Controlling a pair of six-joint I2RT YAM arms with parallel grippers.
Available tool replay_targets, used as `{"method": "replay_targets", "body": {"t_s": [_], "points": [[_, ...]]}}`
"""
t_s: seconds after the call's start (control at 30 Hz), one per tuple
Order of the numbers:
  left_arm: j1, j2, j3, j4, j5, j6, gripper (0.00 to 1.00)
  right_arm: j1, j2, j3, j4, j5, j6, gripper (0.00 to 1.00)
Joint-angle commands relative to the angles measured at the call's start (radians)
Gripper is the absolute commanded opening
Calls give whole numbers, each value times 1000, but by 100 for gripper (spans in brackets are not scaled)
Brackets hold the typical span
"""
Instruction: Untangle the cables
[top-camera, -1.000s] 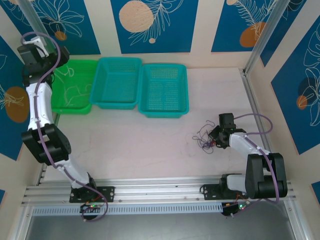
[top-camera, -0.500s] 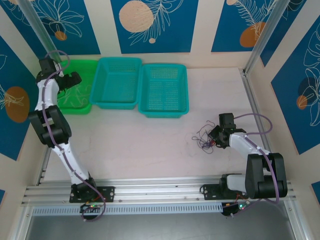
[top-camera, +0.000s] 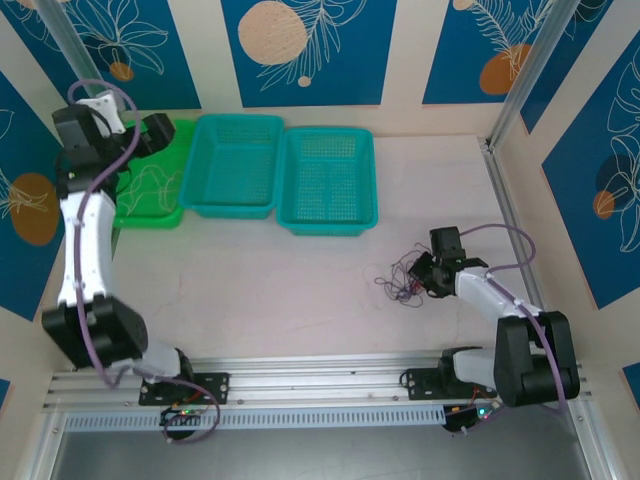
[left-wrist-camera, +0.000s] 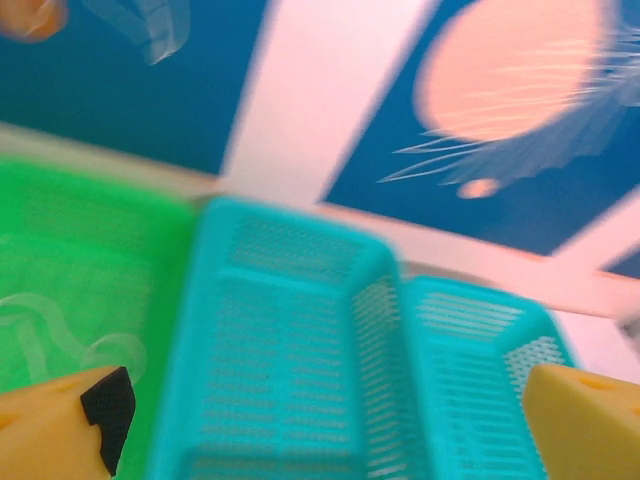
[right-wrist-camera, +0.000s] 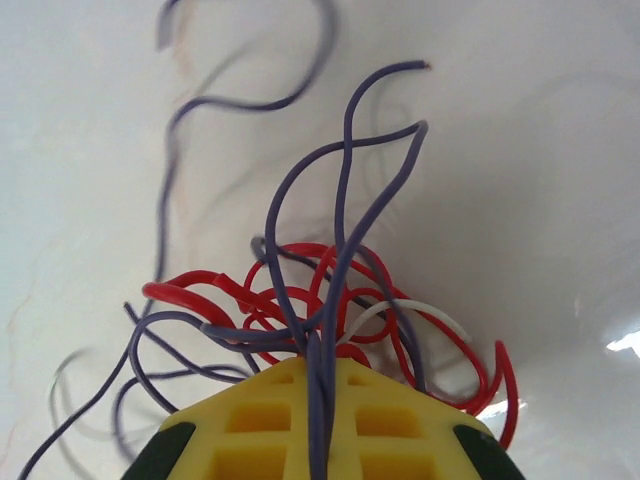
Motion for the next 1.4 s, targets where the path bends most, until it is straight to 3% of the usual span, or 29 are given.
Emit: {"method": "replay_targets", "body": {"t_s": [0.0,0.1,0.23,0.37,0.5,0.57,0.7,0.8,0.93,1.1,1.37], "points": [[-97,-136,-165,130,127,44,100,44,-97,39,-99,-63,-20,0],[-236,-267,-329,212,164,85,100,73,-185,82,-160,-90,-42,0],[-439,-376,-512,292,179,11,100,101,-275,152,-237,-118,-81,0],[-670,-411,-667,337,111,-46,100,126,-319,202,-237,-209,-103,0],[-806,-380,-827,509,107,-58,100,147,-313,249,-230,-280,-87,0],[-836,-353,-896,605,146,0,100,154,-309,274,-226,-305,-73,0],[-892,-301,-1020,785,170,271,98,168,-308,328,-216,-350,-59,0],[-923,-233,-1030,822,171,437,97,170,-308,365,-211,-393,-56,0],[-934,-124,-999,931,169,463,97,179,-308,406,-211,-440,-44,0],[-995,-10,-927,949,187,516,96,197,-317,451,-209,-456,0,0],[-1019,170,-913,1178,116,446,96,202,-338,497,-176,-470,75,0]]}}
